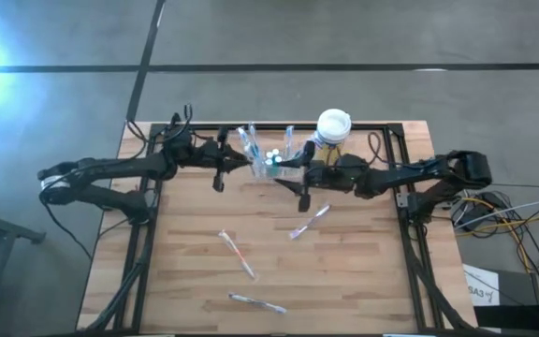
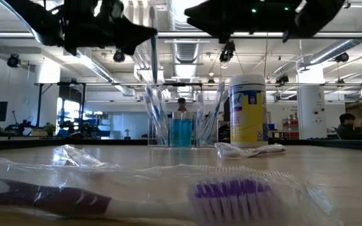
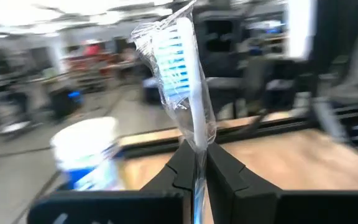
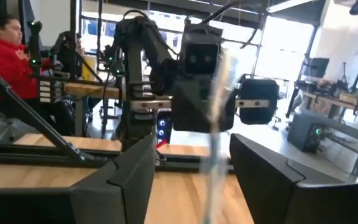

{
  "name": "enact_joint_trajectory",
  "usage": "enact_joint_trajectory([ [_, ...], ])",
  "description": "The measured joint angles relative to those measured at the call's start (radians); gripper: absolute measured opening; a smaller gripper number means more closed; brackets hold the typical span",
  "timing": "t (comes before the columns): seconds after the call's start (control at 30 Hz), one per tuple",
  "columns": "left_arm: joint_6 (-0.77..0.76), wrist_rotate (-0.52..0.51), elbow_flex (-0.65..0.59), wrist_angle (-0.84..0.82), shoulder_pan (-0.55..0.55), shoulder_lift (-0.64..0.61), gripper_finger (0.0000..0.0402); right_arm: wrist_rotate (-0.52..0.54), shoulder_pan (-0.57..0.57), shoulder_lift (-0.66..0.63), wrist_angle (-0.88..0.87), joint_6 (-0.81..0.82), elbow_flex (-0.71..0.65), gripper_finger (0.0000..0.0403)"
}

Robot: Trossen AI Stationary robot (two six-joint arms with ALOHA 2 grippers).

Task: Pick & Place toothbrushing station
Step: Put the blue toothbrush into the transparent toothbrush holder

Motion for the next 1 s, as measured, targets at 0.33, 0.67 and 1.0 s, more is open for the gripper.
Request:
enact_joint_trajectory([
  [0.33,-0.050,-0.354,-0.180,0.342,0.036,0.074,0.0018,0.027,0.000,-0.291,-0.003,0.021,-0.317,0.0102],
  [0.67,-0.171,-0.432,-0.172,0.579,0.038,0.314,0.0018,0.034,0.005,-0.475,0.000,0.069,-0.514,0.0009],
  [1.0,-0.209,-0.593,-0.159,0.736,0.039,0.508,0.0018,0.037,0.008,-0.493,-0.002,0.063,-0.536,0.0008],
])
